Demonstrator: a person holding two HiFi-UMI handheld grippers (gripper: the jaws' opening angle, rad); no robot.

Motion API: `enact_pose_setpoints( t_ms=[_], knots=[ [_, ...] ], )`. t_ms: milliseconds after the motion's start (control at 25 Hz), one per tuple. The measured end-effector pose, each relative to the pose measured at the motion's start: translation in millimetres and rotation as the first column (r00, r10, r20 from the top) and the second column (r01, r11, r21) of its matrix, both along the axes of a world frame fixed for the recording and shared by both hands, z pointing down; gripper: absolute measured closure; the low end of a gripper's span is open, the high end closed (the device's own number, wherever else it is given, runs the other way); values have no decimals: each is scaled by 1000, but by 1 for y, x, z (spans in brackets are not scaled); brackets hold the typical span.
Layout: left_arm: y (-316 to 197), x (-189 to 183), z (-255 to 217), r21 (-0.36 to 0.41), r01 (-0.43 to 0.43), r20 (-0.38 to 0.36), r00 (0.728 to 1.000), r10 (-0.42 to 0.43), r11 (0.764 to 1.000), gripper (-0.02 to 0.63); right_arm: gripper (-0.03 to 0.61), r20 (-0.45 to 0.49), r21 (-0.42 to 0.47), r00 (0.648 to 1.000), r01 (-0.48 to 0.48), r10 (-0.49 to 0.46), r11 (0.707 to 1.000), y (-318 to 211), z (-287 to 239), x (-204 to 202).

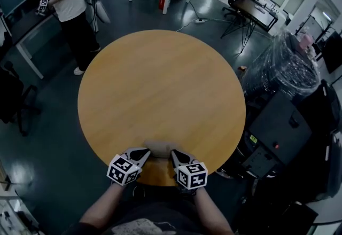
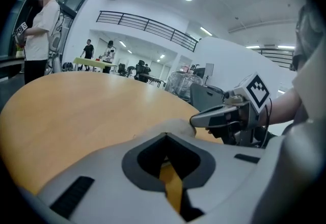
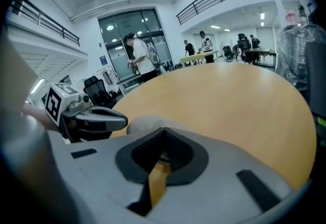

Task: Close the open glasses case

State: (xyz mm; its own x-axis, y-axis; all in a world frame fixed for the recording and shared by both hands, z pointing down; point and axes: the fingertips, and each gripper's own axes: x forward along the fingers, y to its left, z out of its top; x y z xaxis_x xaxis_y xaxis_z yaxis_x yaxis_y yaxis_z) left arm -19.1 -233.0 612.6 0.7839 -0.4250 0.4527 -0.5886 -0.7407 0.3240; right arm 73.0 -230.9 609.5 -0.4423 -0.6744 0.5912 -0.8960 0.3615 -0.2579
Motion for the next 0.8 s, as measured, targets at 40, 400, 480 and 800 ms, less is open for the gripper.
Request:
enact_pose_setpoints(
  t_ms=[40, 400, 480, 800],
  knots=[
    [1, 2, 2, -5, 0, 8, 1000, 0, 1000, 606, 589, -15, 2, 1000, 8, -8, 1000, 1, 2, -1],
    [2, 3, 12, -42, 30, 19, 999, -29, 999, 606, 589, -36, 18, 999, 23, -22, 1000, 6, 8, -1],
    [2, 2, 12, -49, 34, 6, 999, -34, 998, 606, 589, -50, 29, 998, 26, -24, 999, 6, 8, -2],
    [0, 5, 18, -62, 48, 57, 997, -44, 997, 606, 589, -91, 31, 994, 71, -68, 997, 4, 11, -1]
  ],
)
